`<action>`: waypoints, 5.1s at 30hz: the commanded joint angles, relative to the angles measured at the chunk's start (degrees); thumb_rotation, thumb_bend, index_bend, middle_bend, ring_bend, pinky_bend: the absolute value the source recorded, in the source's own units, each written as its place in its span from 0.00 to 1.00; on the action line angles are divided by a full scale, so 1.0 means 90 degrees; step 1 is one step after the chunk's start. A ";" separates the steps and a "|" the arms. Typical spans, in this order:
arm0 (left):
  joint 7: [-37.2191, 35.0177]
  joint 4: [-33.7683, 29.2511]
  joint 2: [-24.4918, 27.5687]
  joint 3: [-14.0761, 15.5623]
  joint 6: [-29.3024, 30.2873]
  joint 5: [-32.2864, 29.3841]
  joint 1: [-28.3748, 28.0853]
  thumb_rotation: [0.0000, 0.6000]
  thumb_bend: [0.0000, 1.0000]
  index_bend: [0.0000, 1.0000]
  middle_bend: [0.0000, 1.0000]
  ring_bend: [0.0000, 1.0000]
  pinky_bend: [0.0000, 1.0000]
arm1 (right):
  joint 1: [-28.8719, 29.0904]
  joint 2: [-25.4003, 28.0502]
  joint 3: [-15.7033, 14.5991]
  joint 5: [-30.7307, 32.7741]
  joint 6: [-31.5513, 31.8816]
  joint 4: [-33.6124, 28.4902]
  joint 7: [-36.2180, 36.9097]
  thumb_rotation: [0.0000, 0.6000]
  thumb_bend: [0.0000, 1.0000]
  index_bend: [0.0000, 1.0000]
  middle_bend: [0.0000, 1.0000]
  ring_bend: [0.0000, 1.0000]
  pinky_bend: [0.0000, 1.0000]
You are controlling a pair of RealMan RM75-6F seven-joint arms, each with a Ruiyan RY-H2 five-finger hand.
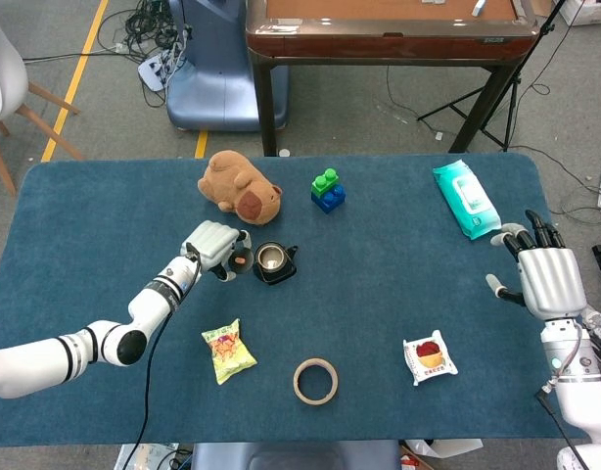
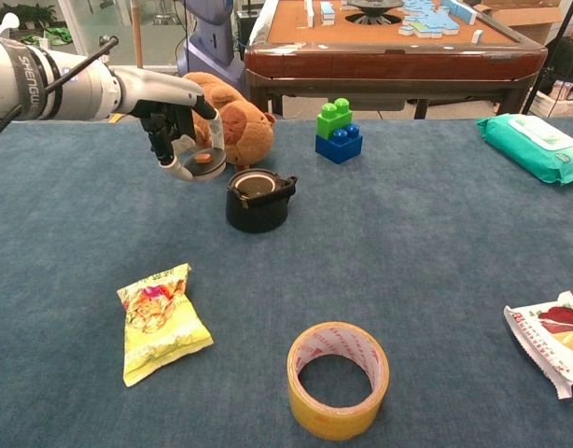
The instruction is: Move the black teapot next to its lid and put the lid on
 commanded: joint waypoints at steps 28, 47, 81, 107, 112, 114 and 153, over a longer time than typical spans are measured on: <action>0.0440 0.1727 -0.1198 0.0448 -0.0651 -0.1309 -0.1390 1.00 0.21 0.39 0.81 0.65 0.58 | 0.0031 0.0033 0.0029 0.0279 -0.0108 0.0068 -0.0048 1.00 0.20 0.36 0.26 0.07 0.16; 0.0415 0.2250 -0.1495 0.0662 -0.0860 -0.1721 -0.1731 1.00 0.21 0.35 0.80 0.64 0.58 | -0.0023 0.0101 0.0030 0.0346 -0.0079 0.0086 0.0038 1.00 0.20 0.36 0.26 0.07 0.16; -0.0059 0.1874 -0.1031 0.0739 -0.0860 -0.1604 -0.1633 1.00 0.21 0.37 0.79 0.64 0.58 | -0.0035 0.0113 0.0056 0.0342 0.0012 -0.0008 -0.0043 1.00 0.20 0.36 0.28 0.07 0.16; -0.0027 0.1773 -0.1128 0.0918 -0.0683 -0.1622 -0.1745 0.93 0.22 0.35 0.79 0.64 0.58 | -0.0092 0.0150 0.0047 0.0362 0.0068 -0.0030 -0.0016 1.00 0.20 0.36 0.28 0.07 0.15; -0.0280 0.1500 -0.0878 0.0713 -0.0408 -0.1354 -0.1505 0.93 0.22 0.34 0.78 0.63 0.58 | -0.0088 0.0170 0.0061 0.0353 0.0070 -0.0050 -0.0003 1.00 0.20 0.36 0.28 0.07 0.15; -0.0383 0.1377 -0.0733 0.0654 -0.0285 -0.1208 -0.1366 0.93 0.22 0.34 0.78 0.63 0.58 | -0.0081 0.0178 0.0072 0.0360 0.0067 -0.0053 -0.0004 1.00 0.20 0.36 0.28 0.07 0.15; -0.2618 -0.1035 0.1567 0.1106 0.5238 0.2433 0.4350 0.51 0.21 0.15 0.14 0.05 0.13 | -0.0393 0.0494 -0.0433 -0.0535 -0.0154 0.0293 0.1254 1.00 0.20 0.20 0.21 0.07 0.15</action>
